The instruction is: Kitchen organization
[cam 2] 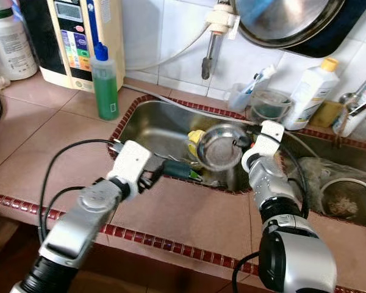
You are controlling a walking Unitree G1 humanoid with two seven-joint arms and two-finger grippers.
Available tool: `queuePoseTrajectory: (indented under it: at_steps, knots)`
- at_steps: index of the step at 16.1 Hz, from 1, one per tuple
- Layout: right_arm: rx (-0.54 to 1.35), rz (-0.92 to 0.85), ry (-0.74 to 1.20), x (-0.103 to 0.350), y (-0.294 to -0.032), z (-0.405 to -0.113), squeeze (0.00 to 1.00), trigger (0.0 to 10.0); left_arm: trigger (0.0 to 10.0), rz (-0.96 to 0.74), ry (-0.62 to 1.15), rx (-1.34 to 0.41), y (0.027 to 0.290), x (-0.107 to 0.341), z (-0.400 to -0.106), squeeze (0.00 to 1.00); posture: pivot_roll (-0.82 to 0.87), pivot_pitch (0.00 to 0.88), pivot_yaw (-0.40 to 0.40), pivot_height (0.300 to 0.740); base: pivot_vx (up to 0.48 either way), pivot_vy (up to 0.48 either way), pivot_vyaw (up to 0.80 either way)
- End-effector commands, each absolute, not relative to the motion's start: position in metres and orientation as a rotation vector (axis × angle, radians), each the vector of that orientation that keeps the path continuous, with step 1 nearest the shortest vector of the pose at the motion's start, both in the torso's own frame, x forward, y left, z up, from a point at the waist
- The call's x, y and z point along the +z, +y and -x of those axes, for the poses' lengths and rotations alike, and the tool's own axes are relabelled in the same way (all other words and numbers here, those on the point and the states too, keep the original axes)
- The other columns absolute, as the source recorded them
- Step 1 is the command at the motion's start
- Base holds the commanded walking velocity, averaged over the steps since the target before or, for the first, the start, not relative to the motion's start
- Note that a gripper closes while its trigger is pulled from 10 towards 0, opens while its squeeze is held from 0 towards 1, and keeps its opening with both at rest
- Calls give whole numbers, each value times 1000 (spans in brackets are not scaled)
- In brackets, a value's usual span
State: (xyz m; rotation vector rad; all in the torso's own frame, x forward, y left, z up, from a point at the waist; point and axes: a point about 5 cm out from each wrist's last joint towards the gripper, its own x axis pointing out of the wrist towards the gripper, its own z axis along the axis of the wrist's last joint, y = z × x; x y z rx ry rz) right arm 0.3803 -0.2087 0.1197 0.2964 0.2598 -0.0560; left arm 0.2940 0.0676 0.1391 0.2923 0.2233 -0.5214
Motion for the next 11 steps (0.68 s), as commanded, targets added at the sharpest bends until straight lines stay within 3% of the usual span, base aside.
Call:
queuePoseTrajectory:
  at_steps: [1,10,11]
  knots:
    - [-51,-272,278,119,-209,-381,0,10000,10000,-302,191,-539,56,149,-292,0,61,23,-94,740,0,0,0]
    - [60,-170,381,98,-193,-373,0,10000,10000,-312,192,-575,45,154,-284,0,73,45,-95,740,0,0,0]
    - [72,-185,376,98,-191,-373,227,10000,10000,-313,193,-573,45,154,-284,0,75,45,-96,740,0,0,0]
